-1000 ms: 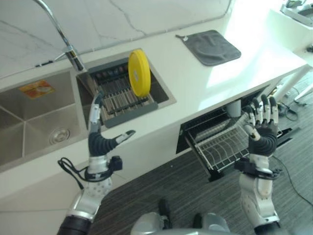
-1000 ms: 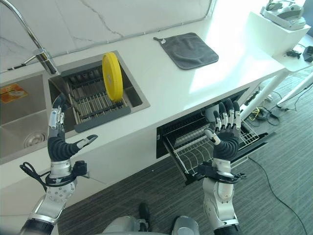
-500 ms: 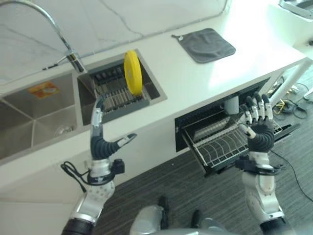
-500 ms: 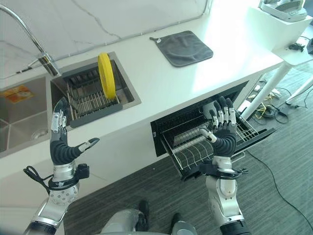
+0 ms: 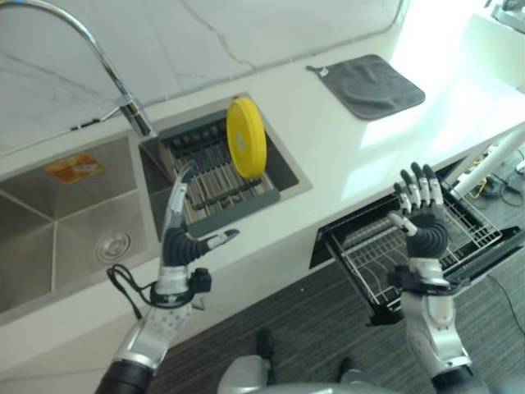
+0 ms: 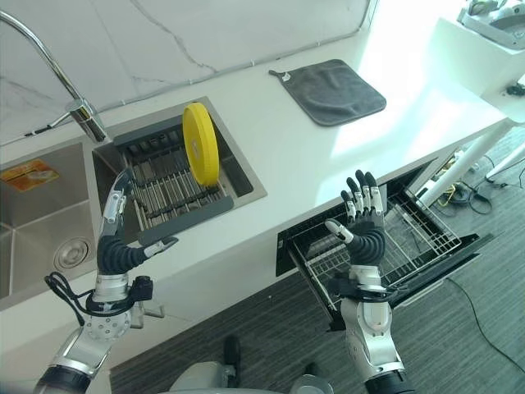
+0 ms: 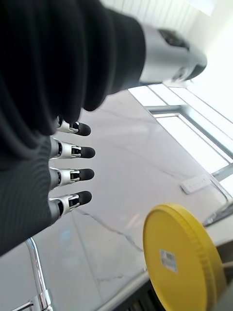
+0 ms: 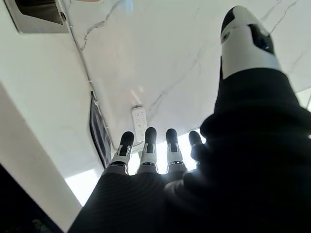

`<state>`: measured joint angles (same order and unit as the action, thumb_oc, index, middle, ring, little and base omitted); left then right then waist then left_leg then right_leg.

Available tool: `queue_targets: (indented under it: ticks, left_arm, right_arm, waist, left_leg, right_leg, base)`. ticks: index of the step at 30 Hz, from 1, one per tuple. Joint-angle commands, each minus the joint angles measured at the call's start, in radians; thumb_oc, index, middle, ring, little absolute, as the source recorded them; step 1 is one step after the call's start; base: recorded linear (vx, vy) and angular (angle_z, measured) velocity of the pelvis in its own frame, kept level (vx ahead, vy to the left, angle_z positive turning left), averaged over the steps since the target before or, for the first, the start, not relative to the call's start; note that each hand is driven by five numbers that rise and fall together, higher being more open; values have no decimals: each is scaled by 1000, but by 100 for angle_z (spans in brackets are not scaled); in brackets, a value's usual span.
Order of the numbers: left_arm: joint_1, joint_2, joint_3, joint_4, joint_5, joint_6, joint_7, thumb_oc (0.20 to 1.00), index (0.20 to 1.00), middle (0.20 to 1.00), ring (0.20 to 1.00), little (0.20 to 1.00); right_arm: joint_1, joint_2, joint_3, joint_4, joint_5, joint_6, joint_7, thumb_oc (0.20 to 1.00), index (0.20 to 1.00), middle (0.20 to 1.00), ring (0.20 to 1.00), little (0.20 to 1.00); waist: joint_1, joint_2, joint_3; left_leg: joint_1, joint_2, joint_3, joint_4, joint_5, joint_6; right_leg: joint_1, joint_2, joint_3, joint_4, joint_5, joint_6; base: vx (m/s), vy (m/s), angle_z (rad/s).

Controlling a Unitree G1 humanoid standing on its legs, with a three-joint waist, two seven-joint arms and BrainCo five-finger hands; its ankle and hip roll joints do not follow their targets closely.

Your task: Place the dishes in the dishwasher.

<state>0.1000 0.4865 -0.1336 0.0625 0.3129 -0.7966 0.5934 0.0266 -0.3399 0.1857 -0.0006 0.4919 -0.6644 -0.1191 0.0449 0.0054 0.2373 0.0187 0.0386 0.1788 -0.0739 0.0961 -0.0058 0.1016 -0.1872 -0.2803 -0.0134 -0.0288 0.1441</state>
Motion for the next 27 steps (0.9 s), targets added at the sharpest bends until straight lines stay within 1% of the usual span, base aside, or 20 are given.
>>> queue_targets:
  ticks: [1,2,3,4,5,6,7,8,9,10,11,13,15,17,18,19,22,24,25,27]
  left_arm:
    - [-46,-2,-11,-39,9,-13,-65,1000,1000,1000,1000,1000]
    - [-52,14,-38,-29,1,-28,-190,1000,1000,1000,1000,1000]
    - [-61,27,-70,-38,18,-36,-283,1000,1000,1000,1000,1000]
    - [-64,30,-79,-42,13,-37,-300,1000,1000,1000,1000,1000]
    - [-76,40,-107,-46,-20,-33,-377,1000,1000,1000,1000,1000]
    - [-86,44,-119,-47,-53,-29,-423,1000,1000,1000,1000,1000]
    - [-103,49,-142,-48,-113,-24,-495,1000,1000,1000,1000,1000]
    - [-108,50,-150,-48,-160,-24,-540,1000,1000,1000,1000,1000]
    - [-124,42,-169,-48,-256,-17,-636,1000,1000,1000,1000,1000]
    - [-127,37,-174,-50,-296,-16,-691,1000,1000,1000,1000,1000]
    - [-133,32,-187,-52,-336,-2,-742,1000,1000,1000,1000,1000]
    - [-147,12,-216,-46,-411,56,-843,1000,1000,1000,1000,1000]
    - [-173,10,-246,-3,-378,62,-866,1000,1000,1000,1000,1000]
    - [-192,10,-272,28,-334,76,-857,1000,1000,1000,1000,1000]
    - [-216,1,-302,77,-309,147,-862,1000,1000,1000,1000,1000]
    - [-226,-3,-316,101,-285,188,-866,1000,1000,1000,1000,1000]
    - [-240,-25,-384,273,-208,299,-823,1000,1000,1000,1000,1000]
    - [-234,-44,-399,345,-169,297,-792,1000,1000,1000,1000,1000]
    - [-226,-66,-411,418,-128,311,-767,1000,1000,1000,1000,1000]
    - [-211,-93,-425,503,-78,320,-728,1000,1000,1000,1000,1000]
  right_arm:
    - [-44,-13,-20,-46,3,-40,6,1000,1000,1000,1000,1000]
    - [-49,-17,-19,-40,10,-40,16,1000,1000,1000,1000,1000]
    - [-52,-19,-15,-38,21,-39,14,1000,1000,1000,1000,1000]
    - [-53,-20,-14,-39,23,-39,12,1000,1000,1000,1000,1000]
    - [-54,-23,-13,-36,22,-50,-5,1000,1000,1000,1000,1000]
    - [-55,-25,-13,-33,16,-59,-17,1000,1000,1000,1000,1000]
    - [-57,-29,-14,-30,6,-70,-40,1000,1000,1000,1000,1000]
    - [-58,-31,-15,-29,3,-73,-50,1000,1000,1000,1000,1000]
    - [-60,-33,-21,-27,-8,-80,-78,1000,1000,1000,1000,1000]
    - [-58,-34,-27,-26,-14,-84,-91,1000,1000,1000,1000,1000]
    - [-57,-33,-37,-24,-17,-89,-97,1000,1000,1000,1000,1000]
    - [-60,-29,-57,-12,-25,-97,-115,1000,1000,1000,1000,1000]
    - [-59,-34,-72,-7,-12,-96,-111,1000,1000,1000,1000,1000]
    - [-59,-37,-82,-2,2,-95,-101,1000,1000,1000,1000,1000]
    - [-59,-42,-90,7,22,-95,-83,1000,1000,1000,1000,1000]
    - [-59,-45,-93,8,31,-95,-74,1000,1000,1000,1000,1000]
    - [-68,-62,-102,14,85,-78,-5,1000,1000,1000,1000,1000]
    - [-74,-68,-102,14,99,-74,16,1000,1000,1000,1000,1000]
    - [-82,-74,-101,10,111,-66,34,1000,1000,1000,1000,1000]
    - [-93,-77,-98,6,121,-59,48,1000,1000,1000,1000,1000]
  waist:
    - [-3,29,-7]
    - [-8,33,-10]
    - [-13,39,-12]
    - [-15,41,-13]
    - [-21,46,-17]
    - [-24,48,-19]
    - [-30,51,-23]
    - [-32,51,-25]
    - [-38,52,-29]
    - [-41,52,-30]
    - [-47,51,-30]
    - [-57,49,-33]
    - [-71,46,-36]
    - [-82,44,-38]
    - [-96,42,-41]
    - [-100,43,-42]
    - [-120,41,-46]
    - [-124,41,-47]
    - [-125,39,-47]
    - [-123,37,-46]
  left_leg:
    - [19,22,-10,63,-117,-19]
    - [23,25,-4,43,-107,-25]
    - [27,28,0,22,-95,-30]
    - [28,29,1,16,-91,-31]
    - [29,32,7,0,-81,-37]
    - [29,34,9,-3,-78,-39]
    - [27,35,10,-7,-75,-42]
    - [27,36,10,-7,-74,-43]
    - [32,37,12,-7,-76,-43]
    - [34,37,11,-6,-77,-42]
    - [37,38,11,-5,-78,-42]
    - [46,40,15,-6,-82,-41]
    - [54,44,21,-7,-85,-42]
    - [57,46,27,-6,-85,-42]
    - [60,49,33,-7,-86,-42]
    - [61,49,35,-7,-87,-42]
    - [66,53,45,-6,-88,-45]
    - [67,54,46,-6,-87,-46]
    - [67,54,47,-6,-87,-46]
    - [66,54,45,-7,-86,-47]
  right_leg:
    - [-18,20,-18,105,-77,-40]
    - [-16,23,-19,83,-65,-36]
    - [-13,25,-19,73,-62,-34]
    - [-12,26,-20,71,-62,-34]
    - [-9,28,-21,67,-62,-32]
    - [-8,29,-22,64,-62,-31]
    - [-5,30,-24,60,-62,-31]
    - [-4,30,-24,59,-62,-31]
    - [-1,32,-22,55,-62,-33]
    - [0,33,-20,55,-63,-33]
    - [1,34,-17,55,-62,-34]
    - [4,38,-11,53,-61,-34]
    - [3,42,-1,56,-62,-34]
    - [1,44,6,58,-63,-35]
    - [0,46,13,58,-65,-35]
    - [-1,48,17,58,-65,-35]
    - [-2,49,28,58,-66,-36]
    - [-3,50,32,59,-67,-36]
    - [-1,51,34,57,-68,-37]
    - [0,52,33,57,-69,-38]
  base:
    - [-9,-23,-12]
    - [-12,-23,-9]
    - [-11,-22,-5]
    - [-15,-12,-4]
    - [0,0,0]
    - [-16,-14,4]
    - [-8,-17,4]
    - [0,0,0]
    - [0,0,0]
    - [11,-35,0]
    - [8,-35,-1]
    - [14,-46,-1]
    - [19,-38,-12]
    - [11,-19,-15]
    - [5,-5,-9]
    - [7,4,-4]
    - [6,12,-10]
    - [4,15,-16]
    - [10,16,-9]
    - [0,0,0]
